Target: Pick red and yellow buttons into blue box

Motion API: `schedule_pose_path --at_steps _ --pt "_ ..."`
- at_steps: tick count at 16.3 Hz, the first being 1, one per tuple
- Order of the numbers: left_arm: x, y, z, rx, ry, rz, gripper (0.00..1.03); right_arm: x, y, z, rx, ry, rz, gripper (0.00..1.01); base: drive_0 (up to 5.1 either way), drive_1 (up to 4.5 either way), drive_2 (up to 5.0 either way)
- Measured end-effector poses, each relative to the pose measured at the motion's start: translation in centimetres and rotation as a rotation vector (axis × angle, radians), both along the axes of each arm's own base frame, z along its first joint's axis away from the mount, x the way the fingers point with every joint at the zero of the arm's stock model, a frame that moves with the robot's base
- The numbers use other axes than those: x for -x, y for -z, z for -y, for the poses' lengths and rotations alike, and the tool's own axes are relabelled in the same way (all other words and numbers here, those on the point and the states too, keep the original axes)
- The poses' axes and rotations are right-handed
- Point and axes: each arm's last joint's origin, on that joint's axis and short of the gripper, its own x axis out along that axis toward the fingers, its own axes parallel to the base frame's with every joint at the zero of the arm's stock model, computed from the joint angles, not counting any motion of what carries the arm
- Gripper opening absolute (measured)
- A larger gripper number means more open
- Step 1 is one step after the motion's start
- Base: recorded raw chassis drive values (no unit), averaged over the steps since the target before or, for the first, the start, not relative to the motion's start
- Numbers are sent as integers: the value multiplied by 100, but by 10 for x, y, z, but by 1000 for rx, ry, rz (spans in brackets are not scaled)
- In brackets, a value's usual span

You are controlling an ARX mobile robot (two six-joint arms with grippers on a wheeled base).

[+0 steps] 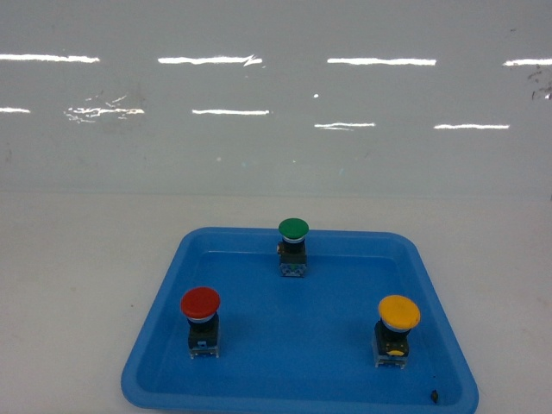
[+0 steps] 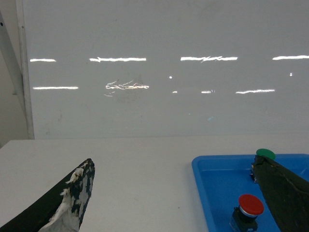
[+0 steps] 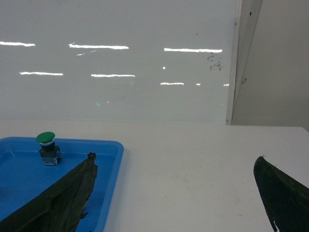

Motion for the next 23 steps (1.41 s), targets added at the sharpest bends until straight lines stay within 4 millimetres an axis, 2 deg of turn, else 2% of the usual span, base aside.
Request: schedule_pose_path --at_steps 23 --pt "-3 -2 5 -7 17 21 98 -1 -2 0 4 -5 17 98 0 0 0"
